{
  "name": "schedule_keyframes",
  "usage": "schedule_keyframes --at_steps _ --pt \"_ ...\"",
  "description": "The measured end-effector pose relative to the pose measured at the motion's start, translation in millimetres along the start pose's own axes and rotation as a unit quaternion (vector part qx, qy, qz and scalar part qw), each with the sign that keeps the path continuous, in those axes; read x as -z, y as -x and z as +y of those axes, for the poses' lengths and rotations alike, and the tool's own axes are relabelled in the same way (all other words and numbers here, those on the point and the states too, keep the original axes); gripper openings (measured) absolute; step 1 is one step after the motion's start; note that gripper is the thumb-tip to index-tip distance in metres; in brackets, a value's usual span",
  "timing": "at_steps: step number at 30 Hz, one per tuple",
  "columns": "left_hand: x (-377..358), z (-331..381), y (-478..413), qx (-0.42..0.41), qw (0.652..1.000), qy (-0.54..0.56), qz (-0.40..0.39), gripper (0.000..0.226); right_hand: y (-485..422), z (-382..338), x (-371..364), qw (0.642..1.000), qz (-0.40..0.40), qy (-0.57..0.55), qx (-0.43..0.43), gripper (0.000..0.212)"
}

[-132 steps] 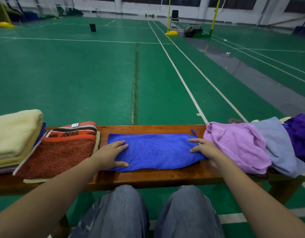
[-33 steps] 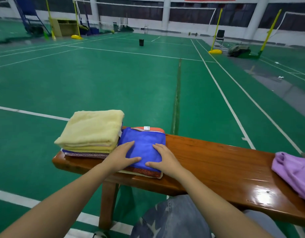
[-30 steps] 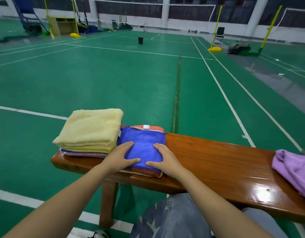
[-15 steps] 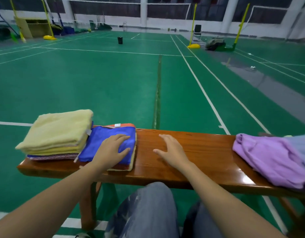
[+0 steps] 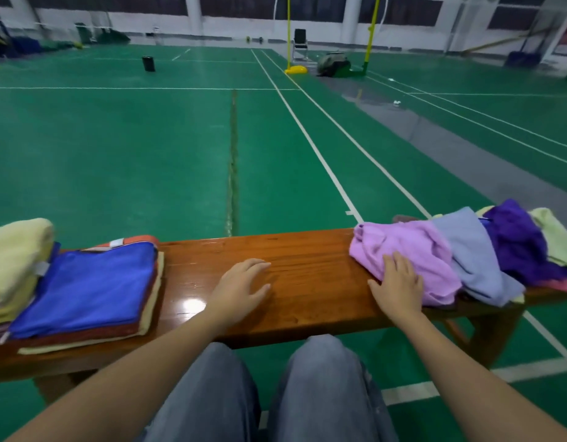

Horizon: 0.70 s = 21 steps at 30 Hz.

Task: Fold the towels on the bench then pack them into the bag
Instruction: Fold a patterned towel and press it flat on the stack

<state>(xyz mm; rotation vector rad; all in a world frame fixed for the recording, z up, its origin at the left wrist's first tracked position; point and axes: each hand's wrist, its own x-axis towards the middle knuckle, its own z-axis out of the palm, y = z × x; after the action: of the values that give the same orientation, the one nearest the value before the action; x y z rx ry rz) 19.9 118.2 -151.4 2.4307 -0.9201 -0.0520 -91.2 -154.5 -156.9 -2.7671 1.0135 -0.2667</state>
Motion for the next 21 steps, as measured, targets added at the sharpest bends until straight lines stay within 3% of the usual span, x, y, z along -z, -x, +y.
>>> schedule_keyframes --at_steps 5,12,16,21 --pt "-27 19 -9 0.0 0.999 0.021 -0.044 0.047 1 17 -7 0.997 0.059 0.034 0.035 0.049" --pt "-35 20 -4 -0.004 0.996 0.011 -0.091 0.048 1 9 -6 0.997 0.069 -0.017 -0.005 0.011" --pt "-25 14 -3 0.009 0.996 0.018 -0.092 0.052 6 -15 -11 0.99 0.055 -0.127 0.031 0.01" --pt "-8 2 5 0.018 0.997 0.013 -0.07 0.053 20 -69 -11 0.955 -0.027 -0.261 0.139 0.011"
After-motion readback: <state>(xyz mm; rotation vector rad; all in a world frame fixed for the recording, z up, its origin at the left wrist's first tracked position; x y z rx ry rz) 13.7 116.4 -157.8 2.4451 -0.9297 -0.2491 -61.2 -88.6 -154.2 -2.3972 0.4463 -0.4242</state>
